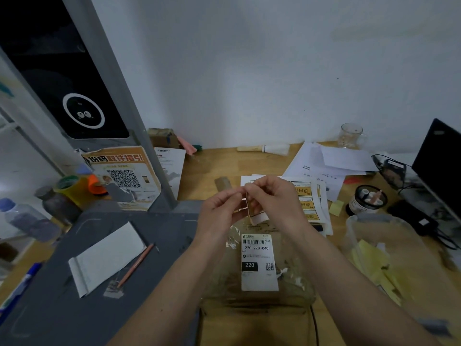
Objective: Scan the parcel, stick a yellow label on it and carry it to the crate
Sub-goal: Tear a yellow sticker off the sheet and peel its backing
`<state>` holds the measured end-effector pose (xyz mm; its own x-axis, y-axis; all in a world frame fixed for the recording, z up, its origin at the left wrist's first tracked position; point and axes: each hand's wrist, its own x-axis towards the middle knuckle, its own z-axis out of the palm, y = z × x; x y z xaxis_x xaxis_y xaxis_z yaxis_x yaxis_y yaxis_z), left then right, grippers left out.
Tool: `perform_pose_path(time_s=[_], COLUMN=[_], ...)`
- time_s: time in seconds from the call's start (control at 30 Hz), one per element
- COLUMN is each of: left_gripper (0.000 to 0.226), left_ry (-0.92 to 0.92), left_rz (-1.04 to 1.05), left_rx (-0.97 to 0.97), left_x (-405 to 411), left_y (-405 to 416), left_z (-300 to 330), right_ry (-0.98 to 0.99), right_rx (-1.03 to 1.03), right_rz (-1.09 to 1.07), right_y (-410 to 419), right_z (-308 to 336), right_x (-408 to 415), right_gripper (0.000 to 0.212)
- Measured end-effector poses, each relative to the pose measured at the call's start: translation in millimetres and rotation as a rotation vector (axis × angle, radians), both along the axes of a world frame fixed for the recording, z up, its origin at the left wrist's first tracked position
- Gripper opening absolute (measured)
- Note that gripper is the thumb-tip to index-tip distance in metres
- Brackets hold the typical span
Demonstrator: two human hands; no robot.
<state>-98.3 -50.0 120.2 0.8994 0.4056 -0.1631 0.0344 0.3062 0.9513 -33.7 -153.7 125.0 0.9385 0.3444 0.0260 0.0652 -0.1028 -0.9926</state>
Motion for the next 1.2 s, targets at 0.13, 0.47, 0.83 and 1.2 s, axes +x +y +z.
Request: perform_pose_path(time_s=[0.13, 0.47, 0.83, 1.2], left_gripper=[0.023, 0.019, 0.021, 0.015], left_ry=[0.001, 0.024, 0.069, 0.044], left_rz=[0.005, 0.021, 0.047, 0.109], left_rx=[0.013, 0.049, 0.249, 0.310], left_x=[-0.1, -0.6, -4.0, -4.4], left_y=[-0.4, 1.4, 1.9, 5.7], left_z=[0.4, 4.2, 9.8, 9.9], right_ry=[0.016, 0.033, 0.049, 0.067], right_rx=[0.028, 0.050, 0.084, 0.078], right_rz=[0.005, 0.034, 0.046, 0.093], right_y=[-0.1, 0.4, 2.0, -1.6], right_z=[0.1, -0.5, 4.7, 6.5], right_x=[-0.5, 0.6, -3.6, -8.8], right_gripper=[0.012, 0.014, 0.011, 0.020])
